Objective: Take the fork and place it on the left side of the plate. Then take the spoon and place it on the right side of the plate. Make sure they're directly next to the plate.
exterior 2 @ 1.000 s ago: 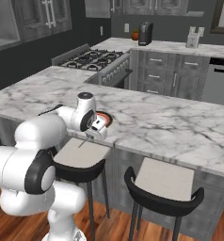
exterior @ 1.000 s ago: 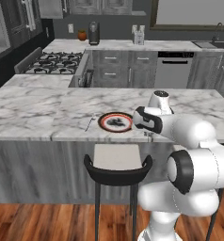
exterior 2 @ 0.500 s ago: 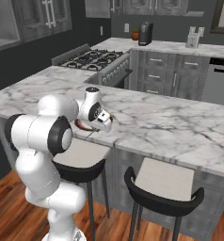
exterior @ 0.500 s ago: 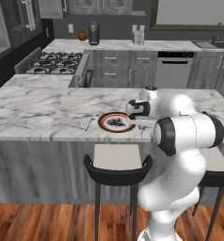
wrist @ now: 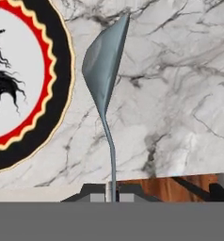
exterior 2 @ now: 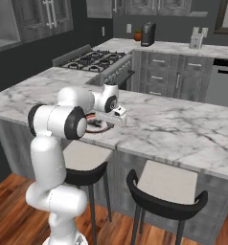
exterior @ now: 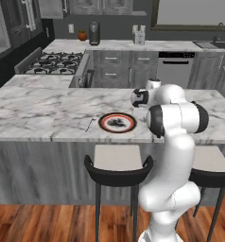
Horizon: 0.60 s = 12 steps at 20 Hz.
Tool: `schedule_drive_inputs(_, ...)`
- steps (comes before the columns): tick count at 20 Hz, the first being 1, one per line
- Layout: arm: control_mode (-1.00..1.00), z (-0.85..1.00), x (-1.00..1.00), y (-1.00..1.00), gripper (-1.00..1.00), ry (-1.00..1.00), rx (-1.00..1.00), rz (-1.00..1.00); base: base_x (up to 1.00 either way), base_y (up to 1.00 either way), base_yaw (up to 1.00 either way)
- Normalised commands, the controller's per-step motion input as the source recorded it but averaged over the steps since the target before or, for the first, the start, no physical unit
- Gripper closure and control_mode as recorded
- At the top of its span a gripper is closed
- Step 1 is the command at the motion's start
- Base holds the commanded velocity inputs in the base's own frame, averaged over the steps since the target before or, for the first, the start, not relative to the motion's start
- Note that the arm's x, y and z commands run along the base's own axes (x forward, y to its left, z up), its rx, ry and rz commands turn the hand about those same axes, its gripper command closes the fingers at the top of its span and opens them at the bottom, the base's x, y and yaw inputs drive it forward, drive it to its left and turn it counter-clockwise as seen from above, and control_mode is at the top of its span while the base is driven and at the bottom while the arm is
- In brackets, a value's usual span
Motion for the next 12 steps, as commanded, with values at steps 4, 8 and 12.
schedule_drive_inputs(4, -1.00, -0.24, 0.82, -0.18, 1.00, 0.00, 0.00, 0.06, 0.00, 0.00, 0.00)
schedule_drive_inputs(8, -1.00, -0.37, 0.89, -0.04, 1.00, 0.00, 0.00, 0.07, 0.00, 0.00, 0.00)
schedule_drive_inputs(12, -1.00, -0.38, 0.57, 0.00, 1.00, 0.00, 0.00, 0.04, 0.00, 0.00, 0.00)
